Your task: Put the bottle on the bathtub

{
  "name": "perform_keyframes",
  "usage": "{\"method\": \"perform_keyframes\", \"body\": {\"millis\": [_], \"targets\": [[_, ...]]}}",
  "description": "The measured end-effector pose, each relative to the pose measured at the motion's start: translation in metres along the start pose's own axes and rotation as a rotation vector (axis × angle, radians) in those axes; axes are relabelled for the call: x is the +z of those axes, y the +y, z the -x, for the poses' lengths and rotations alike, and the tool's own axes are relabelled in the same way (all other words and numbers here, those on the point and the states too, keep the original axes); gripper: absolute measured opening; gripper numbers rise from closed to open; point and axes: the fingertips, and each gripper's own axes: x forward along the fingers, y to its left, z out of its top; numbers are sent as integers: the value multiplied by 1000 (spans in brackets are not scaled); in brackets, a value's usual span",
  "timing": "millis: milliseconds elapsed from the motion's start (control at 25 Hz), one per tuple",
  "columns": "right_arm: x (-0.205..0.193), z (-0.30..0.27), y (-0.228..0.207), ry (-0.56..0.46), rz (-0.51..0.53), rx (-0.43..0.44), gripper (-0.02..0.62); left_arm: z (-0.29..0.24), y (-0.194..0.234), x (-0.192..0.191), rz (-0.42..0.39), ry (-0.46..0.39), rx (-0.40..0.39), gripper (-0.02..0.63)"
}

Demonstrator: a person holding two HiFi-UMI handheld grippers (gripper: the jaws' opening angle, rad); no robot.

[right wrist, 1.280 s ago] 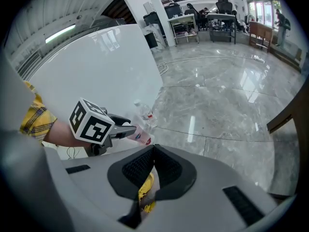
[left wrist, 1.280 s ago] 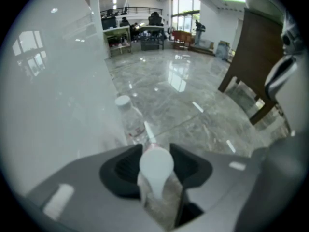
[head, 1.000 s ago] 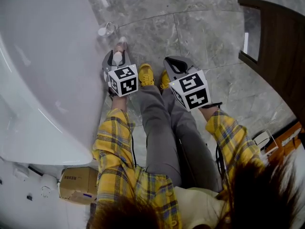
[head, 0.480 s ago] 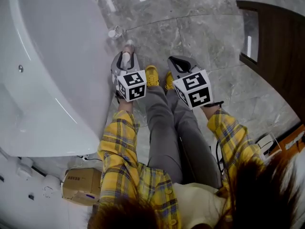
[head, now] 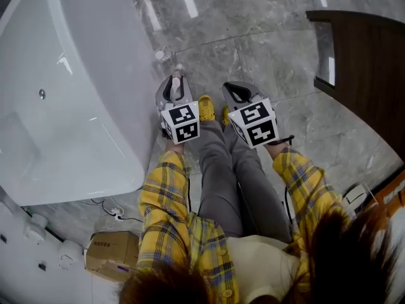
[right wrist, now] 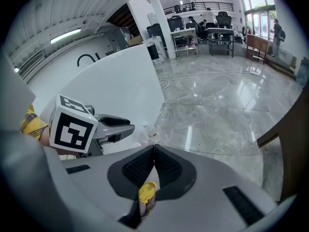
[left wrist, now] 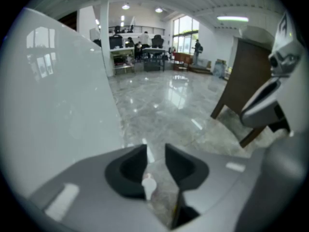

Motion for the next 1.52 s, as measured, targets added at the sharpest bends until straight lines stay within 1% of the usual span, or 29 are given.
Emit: {"method": "perform_keyframes", "body": {"millis": [120,160,280,400,560,680,880,1000,1160,1360,1520], "targets": [[11,11,6,-18,6,-1,14,18,0,24,7,-47,-8,117],[15,15,8,-23,8,0,14,25,-1,31,6,-62,-13,102],[23,31,16,-31,15,2,14,46,-8,47,9,-77,-40,97],[35,44,22,-48,23,-1,14,67,-13,64,34,-97,-62,97],[51,65,28,-72,31,-2,14,98,-23,87,46,-139,-106,97],[58,85,34,-80,37,-3,14,124,-29,98,67,-149,-130,97],[74,114,40,-118,61,-29,14,159,-25,113,99,-164,-133,65],[84,129,46,-143,64,-40,14,176,-22,119,97,-170,-141,58],[95,154,58,-178,70,-33,14,204,-16,128,94,-177,-134,48],[104,184,67,-205,87,-32,14,245,-12,150,133,-241,-143,21],[109,202,70,-226,77,-29,14,270,-14,159,126,-250,-154,21]]}}
